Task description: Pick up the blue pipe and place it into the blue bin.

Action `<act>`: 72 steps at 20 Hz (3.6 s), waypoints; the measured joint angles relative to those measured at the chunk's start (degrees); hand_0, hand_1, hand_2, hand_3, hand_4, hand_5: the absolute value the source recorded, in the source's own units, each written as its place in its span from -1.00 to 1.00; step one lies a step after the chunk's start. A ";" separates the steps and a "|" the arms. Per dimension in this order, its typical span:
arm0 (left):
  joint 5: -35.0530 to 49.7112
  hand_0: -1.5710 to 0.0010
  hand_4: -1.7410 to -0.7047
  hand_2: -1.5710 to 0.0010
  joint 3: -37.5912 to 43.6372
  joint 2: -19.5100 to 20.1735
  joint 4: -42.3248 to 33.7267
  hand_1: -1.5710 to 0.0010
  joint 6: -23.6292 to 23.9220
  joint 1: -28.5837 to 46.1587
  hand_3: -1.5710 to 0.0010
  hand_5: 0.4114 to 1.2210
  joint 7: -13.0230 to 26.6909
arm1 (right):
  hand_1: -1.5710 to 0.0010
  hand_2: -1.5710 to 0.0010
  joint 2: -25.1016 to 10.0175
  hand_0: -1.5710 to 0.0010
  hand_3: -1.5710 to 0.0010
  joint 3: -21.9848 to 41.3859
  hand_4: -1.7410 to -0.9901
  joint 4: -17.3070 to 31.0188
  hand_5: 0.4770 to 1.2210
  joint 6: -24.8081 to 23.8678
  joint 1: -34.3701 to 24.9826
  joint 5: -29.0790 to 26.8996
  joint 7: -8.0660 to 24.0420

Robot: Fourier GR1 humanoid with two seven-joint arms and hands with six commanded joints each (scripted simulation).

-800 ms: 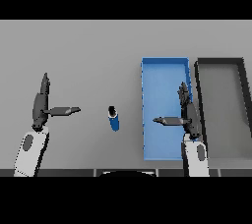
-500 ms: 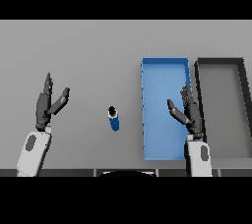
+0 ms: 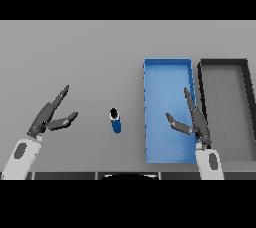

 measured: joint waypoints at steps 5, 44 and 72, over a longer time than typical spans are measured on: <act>-1.00 1.00 0.40 1.00 -5.78 1.89 -7.58 1.00 -3.99 1.56 1.00 -0.75 6.42 | 1.00 1.00 0.25 1.00 1.00 -0.30 0.38 -0.20 -0.72 0.62 -0.71 -1.36 1.14; -8.73 -0.80 -0.58 -0.86 -18.76 -26.84 10.90 -0.84 -1.03 -7.20 -0.84 0.88 -0.41 | 1.00 1.00 0.70 1.00 1.00 -0.55 0.51 -0.42 -0.78 1.17 0.87 -2.13 0.49; -12.90 -1.00 -0.49 -1.00 -15.73 -32.05 0.00 -1.00 -5.38 -10.13 -1.00 1.00 4.02 | 0.97 0.96 4.23 1.00 1.00 0.20 0.53 -10.07 -0.75 -5.99 10.70 2.19 0.19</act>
